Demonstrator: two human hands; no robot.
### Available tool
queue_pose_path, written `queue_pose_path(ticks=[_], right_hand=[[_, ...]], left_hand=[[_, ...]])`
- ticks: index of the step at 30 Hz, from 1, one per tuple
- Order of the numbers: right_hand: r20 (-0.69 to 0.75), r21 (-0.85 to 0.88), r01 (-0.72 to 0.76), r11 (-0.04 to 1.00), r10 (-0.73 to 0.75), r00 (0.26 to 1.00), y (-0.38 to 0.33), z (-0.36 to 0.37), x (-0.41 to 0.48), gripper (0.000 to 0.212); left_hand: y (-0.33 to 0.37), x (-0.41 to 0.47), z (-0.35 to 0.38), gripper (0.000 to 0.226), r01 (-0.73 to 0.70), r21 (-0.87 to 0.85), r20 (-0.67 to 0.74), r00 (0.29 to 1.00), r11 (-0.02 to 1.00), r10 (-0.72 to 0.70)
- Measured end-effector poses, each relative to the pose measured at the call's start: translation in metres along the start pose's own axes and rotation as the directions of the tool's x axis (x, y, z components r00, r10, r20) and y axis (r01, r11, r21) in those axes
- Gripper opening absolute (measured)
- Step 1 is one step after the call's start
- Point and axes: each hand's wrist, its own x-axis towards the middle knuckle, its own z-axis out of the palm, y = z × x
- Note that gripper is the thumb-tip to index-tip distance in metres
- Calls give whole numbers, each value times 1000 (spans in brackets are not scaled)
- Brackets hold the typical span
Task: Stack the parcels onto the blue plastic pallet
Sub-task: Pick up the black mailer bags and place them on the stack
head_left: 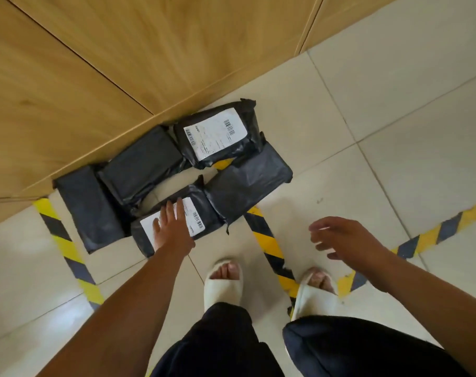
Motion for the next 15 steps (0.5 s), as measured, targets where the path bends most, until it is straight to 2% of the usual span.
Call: queue_pose_path(ticks=[3,7,12,15], right_hand=[[-45,-11,69,998,-70,997,-29,-10,22,14],[-105,-11,124,992,-125,987,-55,-8,22,13],[-53,-87,82,993,-87,995,-71,12,-50,18],[-9,-154,84,984,-87,996,-87,23,-137,24]], left_hand=[[-2,17,11,130,-24,8,-101,995,1000,25],[-4,13,1,127,-4,41,-83,997,999,7],[-8,-60,-69,127,120,-173,-46,991,978,-129],[-12,-136,-138,126,181,-413,1,980,892,-199]])
